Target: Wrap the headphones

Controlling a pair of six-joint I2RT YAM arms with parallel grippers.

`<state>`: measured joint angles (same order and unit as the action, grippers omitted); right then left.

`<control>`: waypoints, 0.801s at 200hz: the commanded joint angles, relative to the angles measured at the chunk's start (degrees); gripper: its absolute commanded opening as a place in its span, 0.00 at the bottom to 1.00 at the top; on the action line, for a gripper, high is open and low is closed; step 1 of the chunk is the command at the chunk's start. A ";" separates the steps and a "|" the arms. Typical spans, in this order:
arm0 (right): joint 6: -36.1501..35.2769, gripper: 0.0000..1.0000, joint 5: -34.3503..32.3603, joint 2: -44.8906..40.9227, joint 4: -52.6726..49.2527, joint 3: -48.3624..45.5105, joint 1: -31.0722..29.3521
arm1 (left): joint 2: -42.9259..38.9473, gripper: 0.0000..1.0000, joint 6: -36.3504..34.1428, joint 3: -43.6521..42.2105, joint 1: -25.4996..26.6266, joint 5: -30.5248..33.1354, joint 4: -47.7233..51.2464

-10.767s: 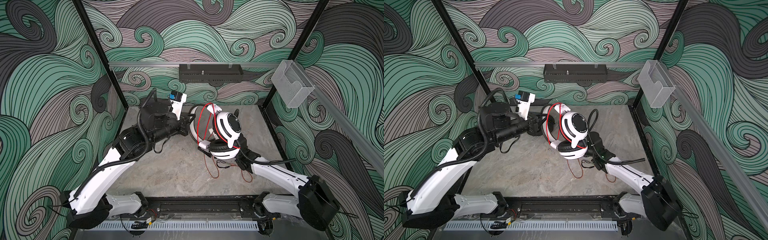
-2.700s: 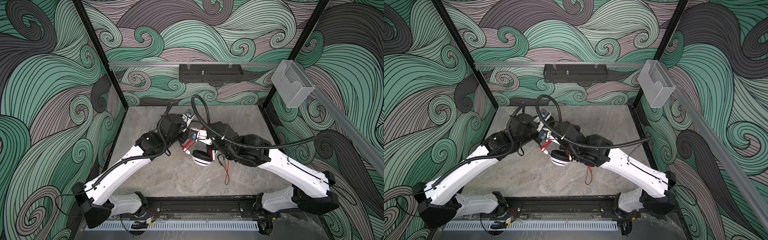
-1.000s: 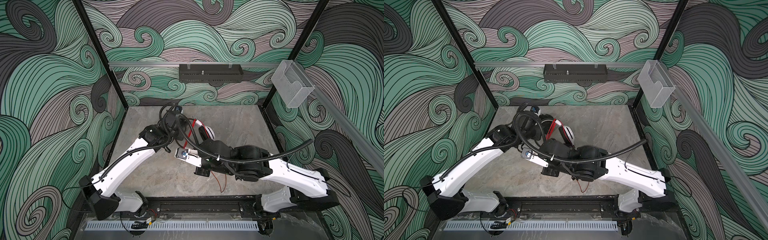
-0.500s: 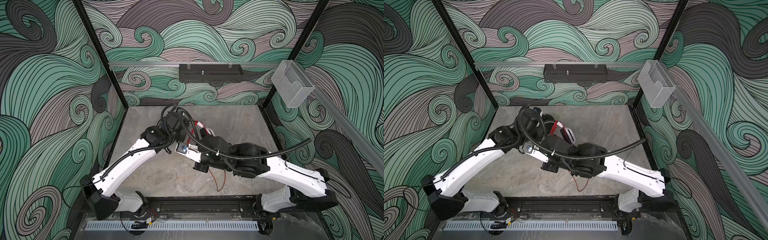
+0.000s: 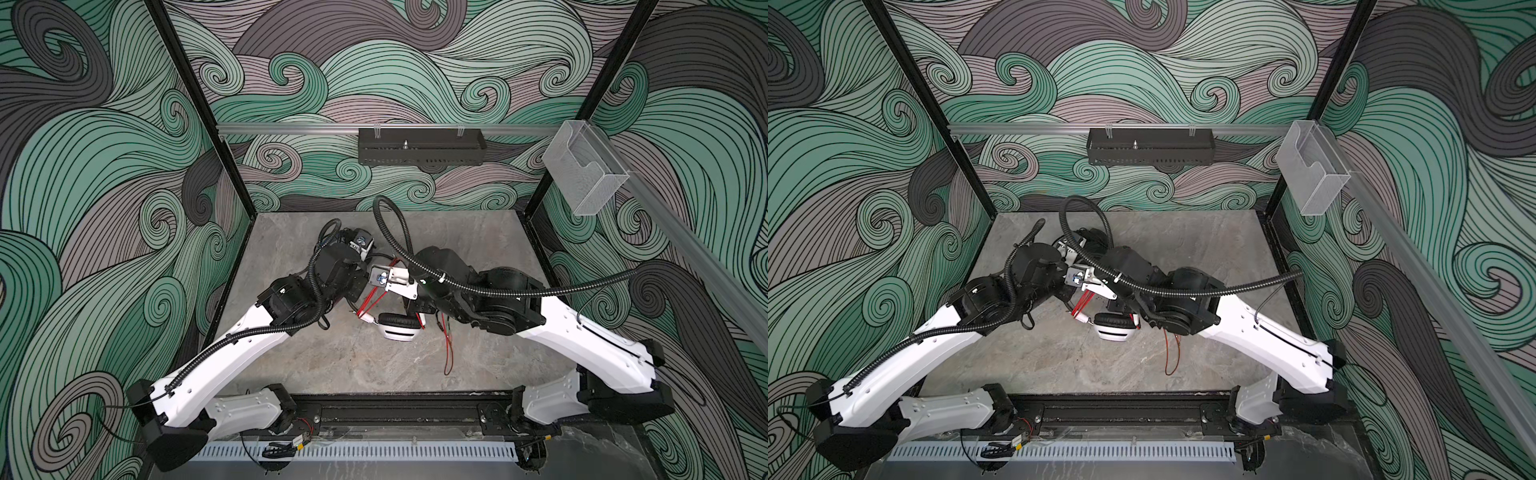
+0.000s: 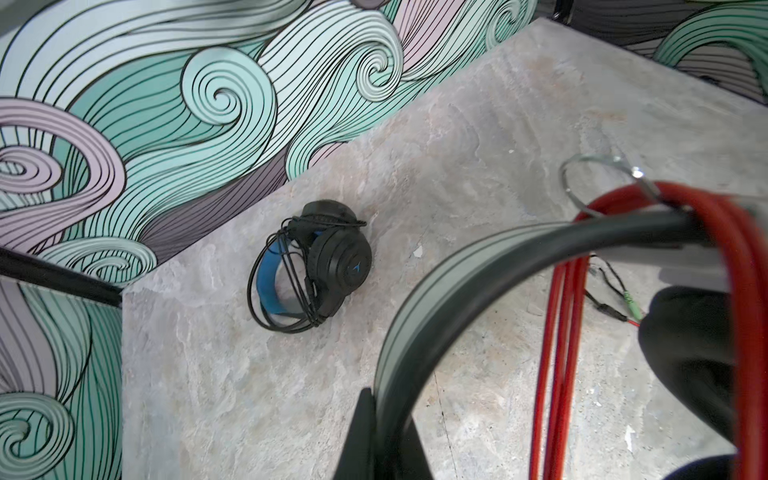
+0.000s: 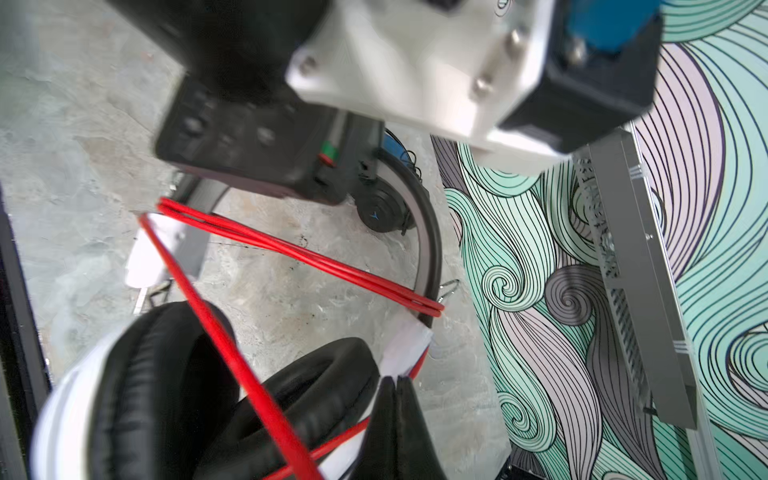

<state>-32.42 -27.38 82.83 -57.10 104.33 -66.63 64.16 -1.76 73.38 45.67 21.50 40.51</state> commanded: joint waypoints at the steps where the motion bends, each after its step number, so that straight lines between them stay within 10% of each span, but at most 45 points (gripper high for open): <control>1: -0.10 0.03 -3.37 -2.08 1.67 3.65 2.00 | -2.08 0.00 -4.77 -0.38 0.38 -5.62 -1.07; 160: 7.54 0.11 4.97 -5.48 8.77 -11.00 10.84 | -5.08 0.00 -4.48 5.10 0.95 -15.33 0.58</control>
<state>-28.12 -25.08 78.78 -52.84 94.87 -57.84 60.73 -6.79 74.91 46.33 10.07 41.25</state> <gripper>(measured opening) 0.102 0.060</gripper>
